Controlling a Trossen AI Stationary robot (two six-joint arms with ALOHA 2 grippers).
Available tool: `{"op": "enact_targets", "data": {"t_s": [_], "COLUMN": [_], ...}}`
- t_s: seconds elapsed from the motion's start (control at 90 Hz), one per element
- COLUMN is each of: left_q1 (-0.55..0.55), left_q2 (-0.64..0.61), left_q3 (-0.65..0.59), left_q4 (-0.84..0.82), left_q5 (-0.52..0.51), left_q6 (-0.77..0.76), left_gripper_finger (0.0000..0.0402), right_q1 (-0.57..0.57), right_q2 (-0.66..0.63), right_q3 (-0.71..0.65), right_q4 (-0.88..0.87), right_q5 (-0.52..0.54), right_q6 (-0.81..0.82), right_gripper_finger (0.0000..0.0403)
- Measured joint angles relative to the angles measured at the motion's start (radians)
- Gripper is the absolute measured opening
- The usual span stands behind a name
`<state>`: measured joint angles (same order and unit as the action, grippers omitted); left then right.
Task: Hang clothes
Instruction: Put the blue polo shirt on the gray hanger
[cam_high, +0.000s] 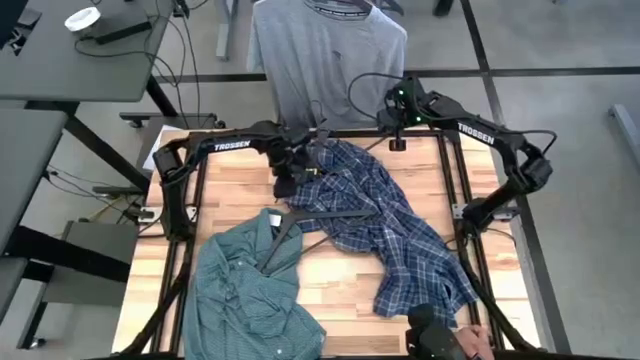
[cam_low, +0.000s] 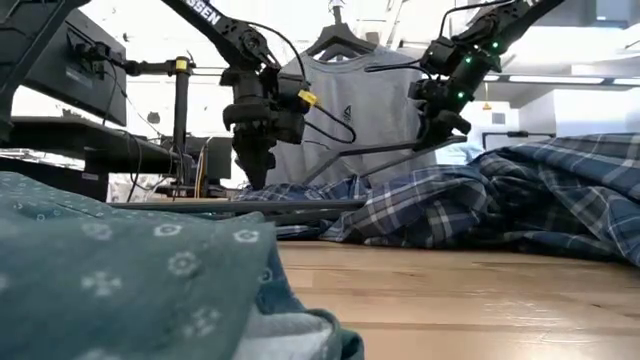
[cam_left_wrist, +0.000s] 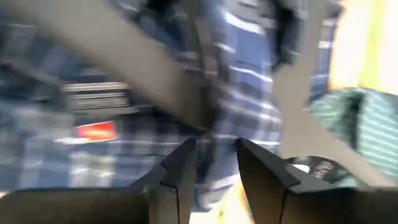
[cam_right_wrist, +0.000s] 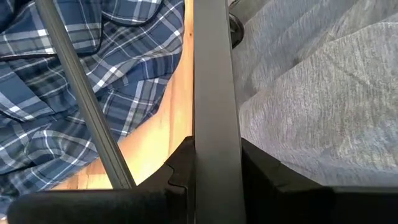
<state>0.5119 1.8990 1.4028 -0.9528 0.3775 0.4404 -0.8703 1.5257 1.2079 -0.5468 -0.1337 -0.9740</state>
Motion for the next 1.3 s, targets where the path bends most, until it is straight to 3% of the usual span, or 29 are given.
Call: {"op": "enact_targets", "data": {"t_s": [0.311, 0.489, 0.744, 0.933, 1.111, 1.3], "left_q1": [-0.048, -0.088, -0.093, -0.090, -0.079, -0.054], "left_q2": [0.001, 0.001, -0.098, -0.120, -0.114, -0.114], "left_q3": [-0.092, -0.083, 0.111, 0.312, 0.410, 0.413], "left_q4": [0.178, 0.142, -0.073, -0.083, -0.030, -0.045], "left_q5": [0.048, -0.034, -0.239, -0.253, -0.263, -0.280], "left_q6": [-0.030, -0.012, 0.065, 0.071, 0.089, -0.010], "left_gripper_finger": [0.0094, 0.0012, 0.0000, 0.0000, 0.0000, 0.0000], "right_q1": [-0.001, -0.001, 0.033, 0.109, 0.216, 0.290], "right_q2": [0.000, 0.000, 0.000, 0.001, 0.049, 0.119], "right_q3": [0.000, 0.000, 0.000, 0.000, 0.000, 0.000], "right_q4": [0.002, 0.002, 0.041, 0.113, 0.123, 0.286], "right_q5": [0.000, -0.001, -0.001, 0.000, -0.063, -0.108], "right_q6": [-0.003, -0.016, -0.153, -0.116, 0.052, 0.256], "right_gripper_finger": [0.0068, 0.0068, 0.0068, 0.0068, 0.0068, 0.0068]}}
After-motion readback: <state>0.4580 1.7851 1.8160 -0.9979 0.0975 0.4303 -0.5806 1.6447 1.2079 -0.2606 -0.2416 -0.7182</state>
